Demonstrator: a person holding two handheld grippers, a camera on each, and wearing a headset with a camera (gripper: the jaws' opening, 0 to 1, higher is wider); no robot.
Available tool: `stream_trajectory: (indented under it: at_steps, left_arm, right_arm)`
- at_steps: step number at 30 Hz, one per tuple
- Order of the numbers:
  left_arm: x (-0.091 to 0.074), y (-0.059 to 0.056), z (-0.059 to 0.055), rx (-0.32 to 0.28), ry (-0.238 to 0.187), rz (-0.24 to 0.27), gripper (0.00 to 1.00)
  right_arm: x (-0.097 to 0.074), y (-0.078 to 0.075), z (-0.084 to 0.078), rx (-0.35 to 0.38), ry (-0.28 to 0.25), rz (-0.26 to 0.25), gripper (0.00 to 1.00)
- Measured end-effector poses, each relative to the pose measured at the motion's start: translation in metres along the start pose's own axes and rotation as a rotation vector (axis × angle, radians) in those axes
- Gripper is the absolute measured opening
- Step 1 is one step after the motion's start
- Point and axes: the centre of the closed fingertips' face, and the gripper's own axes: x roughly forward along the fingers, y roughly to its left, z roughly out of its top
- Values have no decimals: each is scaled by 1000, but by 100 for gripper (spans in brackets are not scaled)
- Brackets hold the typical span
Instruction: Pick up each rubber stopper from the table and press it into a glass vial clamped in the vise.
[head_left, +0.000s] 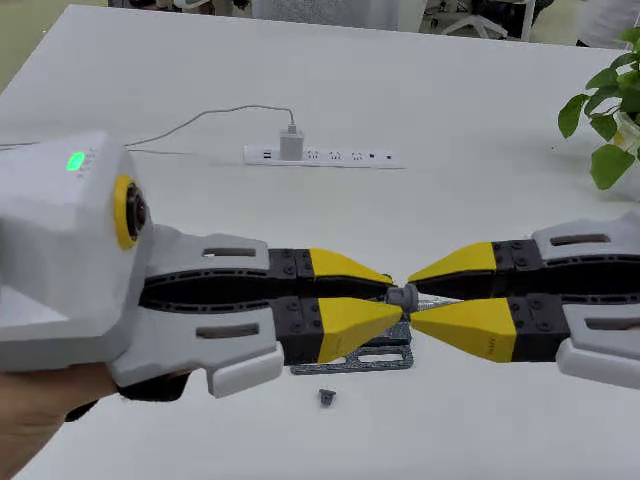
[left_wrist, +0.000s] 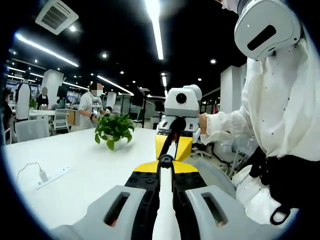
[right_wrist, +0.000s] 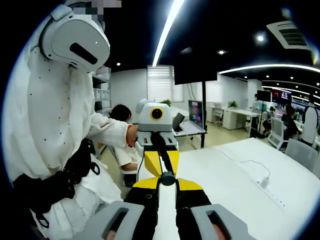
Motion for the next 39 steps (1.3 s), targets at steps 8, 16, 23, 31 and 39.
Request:
stream_trajectory:
  at_steps: [8,16,23,31,39]
  left_arm:
    - [-2,-3,13,-42,-67,-16,3]
    - [-3,-7,23,-55,-106,-36,3]
    - [-4,-9,25,-61,-116,-46,3]
    - [-4,-10,26,-68,-116,-57,3]
    - [-5,-10,28,-97,-129,-77,3]
  right_arm:
    - [-3,1,14,14,-55,9,7]
    - [-5,4,25,26,-97,26,7]
    - [-5,6,27,26,-108,38,7]
    - [-7,6,26,21,-101,54,6]
    - [-9,7,27,-1,-98,66,6]
